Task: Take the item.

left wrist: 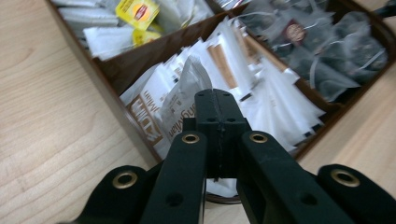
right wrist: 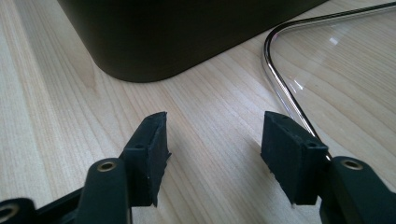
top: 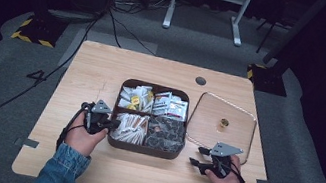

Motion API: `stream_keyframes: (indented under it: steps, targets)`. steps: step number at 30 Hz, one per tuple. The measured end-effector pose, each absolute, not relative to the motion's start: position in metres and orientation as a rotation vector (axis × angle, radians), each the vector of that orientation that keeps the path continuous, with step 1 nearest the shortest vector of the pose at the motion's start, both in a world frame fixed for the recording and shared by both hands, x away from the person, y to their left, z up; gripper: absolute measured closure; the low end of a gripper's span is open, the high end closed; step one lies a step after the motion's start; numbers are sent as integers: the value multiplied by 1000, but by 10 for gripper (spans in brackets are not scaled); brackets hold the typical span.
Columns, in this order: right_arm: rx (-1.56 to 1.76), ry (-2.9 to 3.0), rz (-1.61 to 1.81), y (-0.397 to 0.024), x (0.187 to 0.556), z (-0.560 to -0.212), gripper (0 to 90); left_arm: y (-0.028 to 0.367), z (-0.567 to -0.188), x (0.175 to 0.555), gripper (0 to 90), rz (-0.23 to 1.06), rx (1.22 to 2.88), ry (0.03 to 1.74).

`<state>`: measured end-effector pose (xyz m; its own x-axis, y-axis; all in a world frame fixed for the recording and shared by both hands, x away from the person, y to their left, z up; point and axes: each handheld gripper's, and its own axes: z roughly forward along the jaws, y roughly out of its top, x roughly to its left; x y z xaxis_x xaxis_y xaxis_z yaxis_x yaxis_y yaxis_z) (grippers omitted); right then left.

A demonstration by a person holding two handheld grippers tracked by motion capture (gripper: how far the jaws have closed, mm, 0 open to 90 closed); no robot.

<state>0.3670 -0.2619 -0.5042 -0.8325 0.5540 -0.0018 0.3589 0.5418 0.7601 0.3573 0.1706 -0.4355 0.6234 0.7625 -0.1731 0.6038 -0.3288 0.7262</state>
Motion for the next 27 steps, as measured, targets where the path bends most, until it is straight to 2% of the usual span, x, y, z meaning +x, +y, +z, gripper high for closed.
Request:
stream_keyframes:
  steps: [13,27]
  targets:
    - [770,2537,1170,-262,367,-504,414,165,-405,339,900,206,1956,874]
    - [774,2532,1169,-262,367,-504,415,134,-392,322,900,123,1992,708]
